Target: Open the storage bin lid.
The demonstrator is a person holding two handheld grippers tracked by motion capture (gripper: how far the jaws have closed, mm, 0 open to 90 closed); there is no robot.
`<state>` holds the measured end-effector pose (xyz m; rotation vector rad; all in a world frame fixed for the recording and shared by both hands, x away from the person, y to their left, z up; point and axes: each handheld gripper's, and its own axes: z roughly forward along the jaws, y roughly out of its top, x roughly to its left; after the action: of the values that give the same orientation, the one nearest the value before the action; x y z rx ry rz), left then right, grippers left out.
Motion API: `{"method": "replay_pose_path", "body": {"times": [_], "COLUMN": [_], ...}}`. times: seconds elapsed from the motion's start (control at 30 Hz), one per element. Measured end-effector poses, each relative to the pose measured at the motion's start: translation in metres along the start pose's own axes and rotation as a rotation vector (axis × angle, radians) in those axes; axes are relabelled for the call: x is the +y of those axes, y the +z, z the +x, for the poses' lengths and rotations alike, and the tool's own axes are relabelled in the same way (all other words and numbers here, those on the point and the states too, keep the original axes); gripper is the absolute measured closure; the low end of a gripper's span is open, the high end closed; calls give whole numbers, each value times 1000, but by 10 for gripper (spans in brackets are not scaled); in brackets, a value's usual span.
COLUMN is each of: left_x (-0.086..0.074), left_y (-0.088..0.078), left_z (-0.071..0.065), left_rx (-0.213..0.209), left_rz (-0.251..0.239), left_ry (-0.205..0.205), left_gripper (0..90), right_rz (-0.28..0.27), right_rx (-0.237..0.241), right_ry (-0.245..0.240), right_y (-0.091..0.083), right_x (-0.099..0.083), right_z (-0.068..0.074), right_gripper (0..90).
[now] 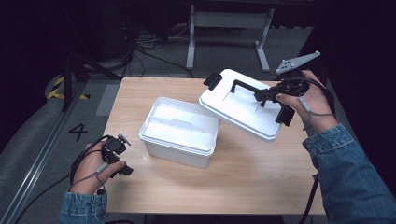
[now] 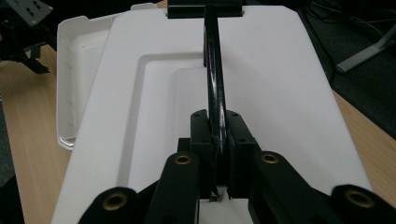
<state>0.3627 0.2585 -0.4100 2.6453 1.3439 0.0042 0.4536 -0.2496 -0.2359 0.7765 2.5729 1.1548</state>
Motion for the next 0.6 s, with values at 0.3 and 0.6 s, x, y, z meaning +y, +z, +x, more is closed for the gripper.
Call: {"method": "replay_pose_path", "body": {"times": [0.3,0.6], "left_x": [-1,-1], "left_y": [1,3], "left_z": [0,2], "left_rx": [-2,-2], "left_rz": [7,12], "left_ry": [-7,-4], "left_gripper": [248,248], "right_rz": [9,38], "right_rx": [-47,-87], "right_ry": [60,120], "right_y": [-6,-1], "right_x": [-21,-43], "right_z": [-24,-47], "right_gripper": [853,853]}}
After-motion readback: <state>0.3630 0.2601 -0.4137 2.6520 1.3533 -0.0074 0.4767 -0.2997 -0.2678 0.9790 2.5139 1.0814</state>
